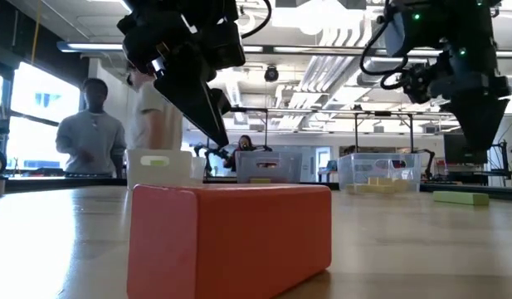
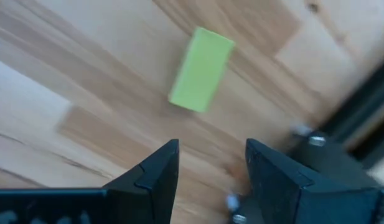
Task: Sort & place blocks by color
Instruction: Put the green block into the white bin
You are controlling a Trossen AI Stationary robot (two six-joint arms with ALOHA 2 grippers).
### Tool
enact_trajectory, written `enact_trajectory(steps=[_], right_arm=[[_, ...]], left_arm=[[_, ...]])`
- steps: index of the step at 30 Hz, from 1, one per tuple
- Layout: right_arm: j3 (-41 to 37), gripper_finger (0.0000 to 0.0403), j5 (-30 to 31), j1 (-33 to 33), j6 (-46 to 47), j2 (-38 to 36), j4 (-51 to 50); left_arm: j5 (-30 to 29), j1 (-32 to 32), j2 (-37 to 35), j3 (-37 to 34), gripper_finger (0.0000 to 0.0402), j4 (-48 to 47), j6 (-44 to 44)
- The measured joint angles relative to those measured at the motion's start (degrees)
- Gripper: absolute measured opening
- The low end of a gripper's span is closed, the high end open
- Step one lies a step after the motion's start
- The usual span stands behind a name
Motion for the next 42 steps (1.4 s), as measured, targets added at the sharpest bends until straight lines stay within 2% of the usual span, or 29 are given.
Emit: enact_trajectory(steps=[5,11,19,33,42], right_arm=[[-3.59,0.0172,-1.15,0.00,3.34,-1.72,8.49],[-6.70,0.0172,0.99,-0.07,4.71,-1.39,15.19],[-7.55,0.0181,3.63,-0.12,8.77,-0.87,15.61],[-7.55,0.0181,2.81,-0.11,17.25,-0.59,15.39],[-7.55,0.0181,0.56,-0.13,16.18,6.53,15.23]], left_arm=[[0.00,0.00,0.00,0.00,0.0178,0.01,0.00],[0.00,0.00,0.00,0.00,0.0178,-0.05,0.91],[0.00,0.00,0.00,0.00,0.0178,-0.19,0.96],[0.00,0.00,0.00,-0.02,0.0178,-0.22,0.95],[0.00,0.00,0.00,-0.02,0.0178,-0.21,0.94]])
